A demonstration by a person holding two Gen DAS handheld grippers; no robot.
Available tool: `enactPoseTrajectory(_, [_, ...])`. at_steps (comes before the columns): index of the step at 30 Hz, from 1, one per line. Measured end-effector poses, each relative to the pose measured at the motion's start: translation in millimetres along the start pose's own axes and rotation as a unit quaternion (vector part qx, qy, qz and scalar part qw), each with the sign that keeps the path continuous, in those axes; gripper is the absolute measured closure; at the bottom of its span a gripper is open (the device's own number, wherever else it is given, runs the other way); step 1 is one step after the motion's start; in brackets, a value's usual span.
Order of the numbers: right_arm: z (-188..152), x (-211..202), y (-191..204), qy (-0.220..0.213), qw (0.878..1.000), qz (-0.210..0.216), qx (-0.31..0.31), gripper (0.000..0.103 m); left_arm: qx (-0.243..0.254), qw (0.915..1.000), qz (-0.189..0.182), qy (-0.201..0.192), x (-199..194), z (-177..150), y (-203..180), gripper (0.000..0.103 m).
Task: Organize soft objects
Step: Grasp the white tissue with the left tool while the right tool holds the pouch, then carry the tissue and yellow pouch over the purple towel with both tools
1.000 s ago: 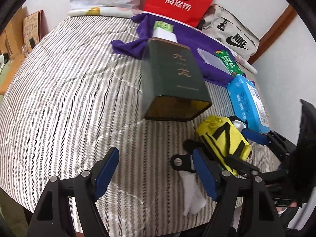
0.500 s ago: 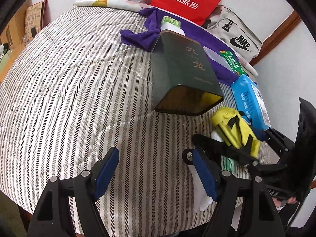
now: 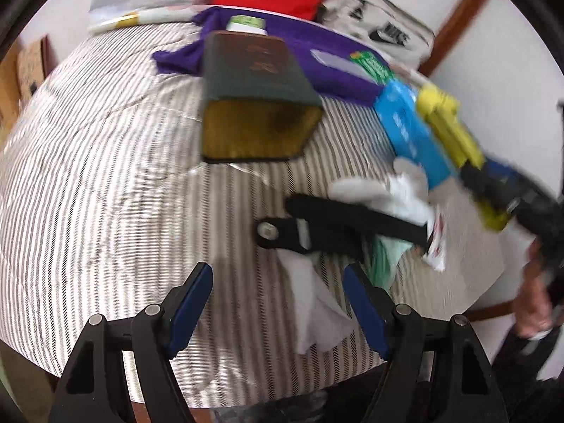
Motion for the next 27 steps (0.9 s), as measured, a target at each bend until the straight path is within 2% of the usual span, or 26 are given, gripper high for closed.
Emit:
enactPoseTrajectory(3, [-9.1, -13.8, -8.5, -0.009, 1.0, -0.002, 0.009, 0.033, 0.023, 0.9995, 0.023, -0.002, 10.5, -2.9, -14.4, 0.03])
enactPoseTrajectory(5, [-17.8, -19.5, -15.0, -0.009, 1.0, -0.008, 0.012, 0.033, 0.037, 0.9979, 0.049, -0.02, 12.8, -1.1, -18.8, 0.033])
enactPoseTrajectory(8, [-33.7, -27.7, -25.3, -0.007, 1.0, -0.008, 0.026, 0.033, 0.045, 0.9949, 0.081, -0.04, 15.8, 3.1, -21.5, 0.041])
enactPoseTrajectory(10, [-46.5, -33.1, -31.6, -0.005, 0.999, -0.003, 0.037, 0.033, 0.049, 0.992, 0.104, -0.051, 15.4, 4.7, -20.1, 0.056])
enactPoseTrajectory(11, [-53.1, -35.5, -33.7, -0.003, 0.999, -0.001, 0.038, 0.033, 0.048, 0.9914, 0.109, -0.054, 15.0, 5.5, -19.4, 0.058])
enactPoseTrajectory(17, [-84.3, -38.3, -48.4, 0.003, 0.998, -0.012, 0.056, 0.033, 0.033, 0.9915, 0.109, -0.062, 8.4, 6.9, -4.2, 0.082])
enactPoseTrajectory(20, [-96.0, -30.2, -58.9, 0.013, 0.997, -0.025, 0.073, 0.033, 0.009, 0.9948, 0.083, -0.057, 4.0, 5.5, 5.8, 0.085])
enactPoseTrajectory(24, [-103.8, -20.4, -70.0, 0.018, 0.995, -0.026, 0.092, 0.033, 0.004, 0.994, 0.091, -0.061, -4.2, 0.5, 13.9, 0.086])
enactPoseTrajectory(27, [-107.5, -13.6, -77.8, 0.02, 0.994, -0.024, 0.108, 0.033, 0.006, 0.9934, 0.083, -0.079, -18.6, -0.6, 14.5, 0.086])
Point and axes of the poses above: each gripper's, at about its wrist camera, not at the fingertips, and x roughly the way its jaws point, y to its left, z to its top, the point moved 7 cm from there along x, roughly the way its jaws point, and after that the axes turned 4 degrees about y, right-handed, at the moved point
